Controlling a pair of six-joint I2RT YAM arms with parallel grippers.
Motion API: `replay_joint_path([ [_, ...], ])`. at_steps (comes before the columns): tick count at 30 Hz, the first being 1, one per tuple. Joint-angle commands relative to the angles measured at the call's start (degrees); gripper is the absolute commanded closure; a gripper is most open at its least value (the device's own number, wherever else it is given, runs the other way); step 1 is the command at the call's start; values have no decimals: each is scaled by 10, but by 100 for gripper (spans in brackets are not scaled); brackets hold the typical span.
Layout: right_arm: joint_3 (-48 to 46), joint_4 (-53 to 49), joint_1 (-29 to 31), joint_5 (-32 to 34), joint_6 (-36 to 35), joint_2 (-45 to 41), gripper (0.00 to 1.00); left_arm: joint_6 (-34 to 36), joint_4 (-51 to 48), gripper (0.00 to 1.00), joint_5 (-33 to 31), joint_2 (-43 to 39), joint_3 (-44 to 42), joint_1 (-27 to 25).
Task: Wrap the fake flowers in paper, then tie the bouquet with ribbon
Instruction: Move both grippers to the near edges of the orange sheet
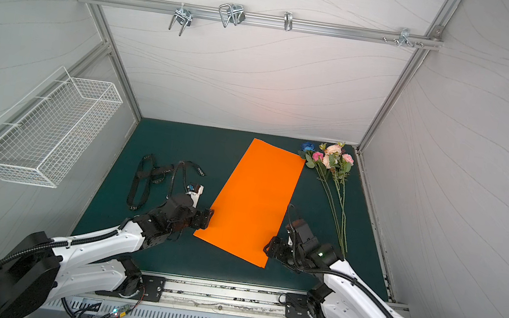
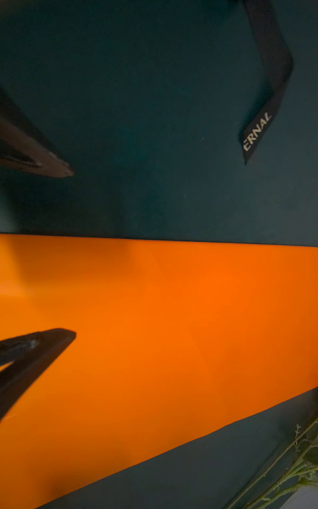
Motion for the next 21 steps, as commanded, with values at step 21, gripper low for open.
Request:
replay_joint_path([
  [21,-36,311,-7,-30,76,208,14,-104,34,46,64,153,-1,-2],
])
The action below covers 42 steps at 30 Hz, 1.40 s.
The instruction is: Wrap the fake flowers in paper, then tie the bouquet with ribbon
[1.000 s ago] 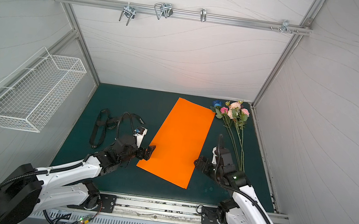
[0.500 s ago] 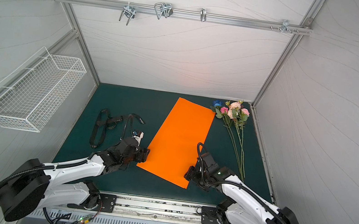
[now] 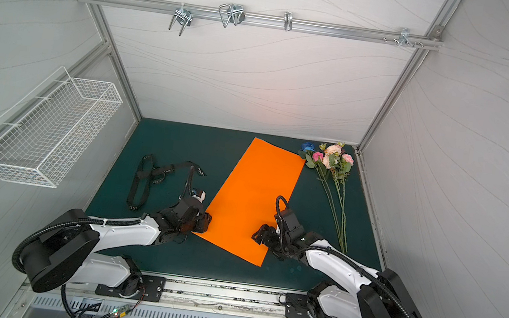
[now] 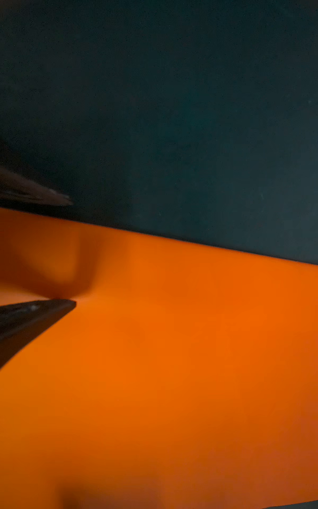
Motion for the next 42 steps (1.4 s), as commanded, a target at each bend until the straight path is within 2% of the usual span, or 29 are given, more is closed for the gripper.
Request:
replay_joint_path([
  [1,-42,85,-17,-4,22,31,14,-15,-10,46,33,20,0,-2],
  [4,-48,143,-32,-29,24,34,15,-12,-9,49,44,32,0,-2],
  [8,-41,172,-33,-35,4,17,15,-6,2,52,63,48,1,-2],
  [12,-26,145,-42,-24,-12,11,15,-2,11,55,77,61,4,-1],
  [17,-34,155,-56,-26,-14,35,15,6,7,53,96,54,10,-2],
  [21,-43,170,-65,-29,-6,54,15,8,-7,47,108,32,12,-2],
  [25,-40,152,-70,-23,-13,48,15,7,-35,47,113,10,16,-2],
  [28,-38,137,-74,-19,-19,36,15,9,-59,57,104,-3,21,-2],
  [32,-27,108,-80,-19,-32,23,15,8,-80,62,97,-17,31,-2],
  [34,-21,95,-89,-24,-40,15,15,3,-88,71,97,-25,39,-2],
  [42,10,21,-147,-81,-92,-5,14,-28,-126,92,116,-27,76,0],
])
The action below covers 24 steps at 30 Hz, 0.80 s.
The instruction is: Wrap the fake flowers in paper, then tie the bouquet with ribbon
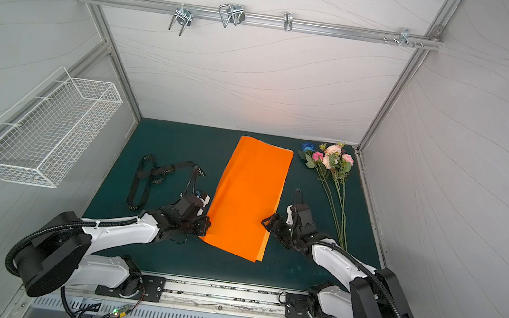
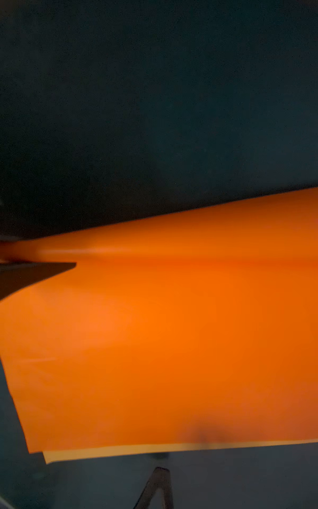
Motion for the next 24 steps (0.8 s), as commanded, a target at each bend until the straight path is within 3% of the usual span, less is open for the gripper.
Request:
replay_joint_path([
  [1,29,-63,-9,-36,-37,-13,15,-22,-27,95,17,1,36,1],
  [4,45,-99,1,-60,-56,-19,16,-45,-31,100,52,13,49,11],
  [14,19,-144,54,-122,-44,-61,24,-146,-11,100,151,37,43,75],
  [19,12,-135,126,-108,-31,-56,25,-194,2,100,187,43,40,84],
  [24,-9,-119,131,-100,-19,-40,24,-220,7,100,211,35,37,98],
])
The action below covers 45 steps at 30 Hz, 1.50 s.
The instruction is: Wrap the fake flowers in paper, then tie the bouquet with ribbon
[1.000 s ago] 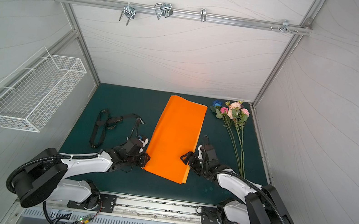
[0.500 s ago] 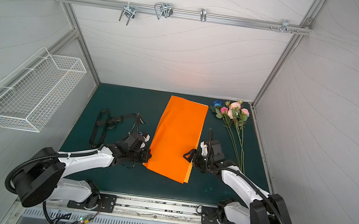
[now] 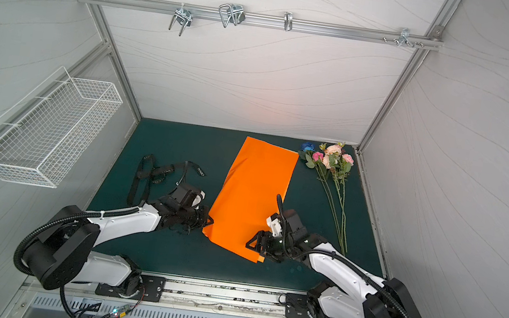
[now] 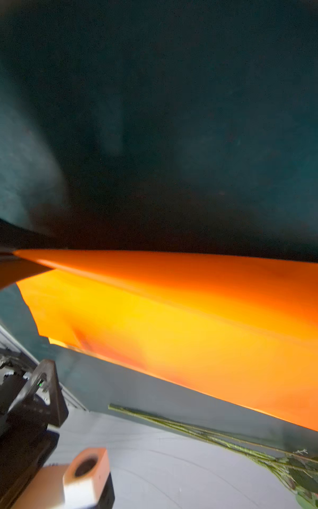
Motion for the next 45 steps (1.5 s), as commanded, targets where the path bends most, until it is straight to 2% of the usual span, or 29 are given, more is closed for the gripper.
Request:
replay_joint_path([
  [1,-19,1,4,7,21,9,24,-39,16,100,31,-6,2,12],
  [8,-39,26,3,8,24,18,21,-82,44,100,64,-16,-9,31],
  [14,-46,73,3,15,37,41,20,-157,127,100,115,4,-26,38],
  [19,-60,102,-2,28,54,48,20,-196,165,100,125,6,-46,45],
  [26,-76,173,-19,30,66,61,22,-202,166,100,127,-2,-52,50],
  [27,-73,183,-23,29,67,64,25,-196,159,100,127,-3,-50,50],
  [35,-37,170,-27,23,61,66,71,-118,63,100,102,-25,-20,50],
  [36,-36,166,-28,24,61,64,78,-105,52,97,96,-29,-17,50],
  [37,-34,163,-31,25,60,62,84,-89,39,87,89,-34,-12,51],
  [38,-31,157,-33,27,60,60,89,-76,29,77,83,-38,-9,50],
  [39,-27,152,-35,26,58,59,94,-60,15,61,77,-44,-3,49],
  [40,-21,148,-36,26,55,58,98,-38,-3,50,67,-50,5,49],
  [43,4,126,-37,28,51,60,100,24,-39,25,34,-89,25,44],
  [45,25,108,-37,28,48,61,100,81,-76,11,-16,-127,45,27],
])
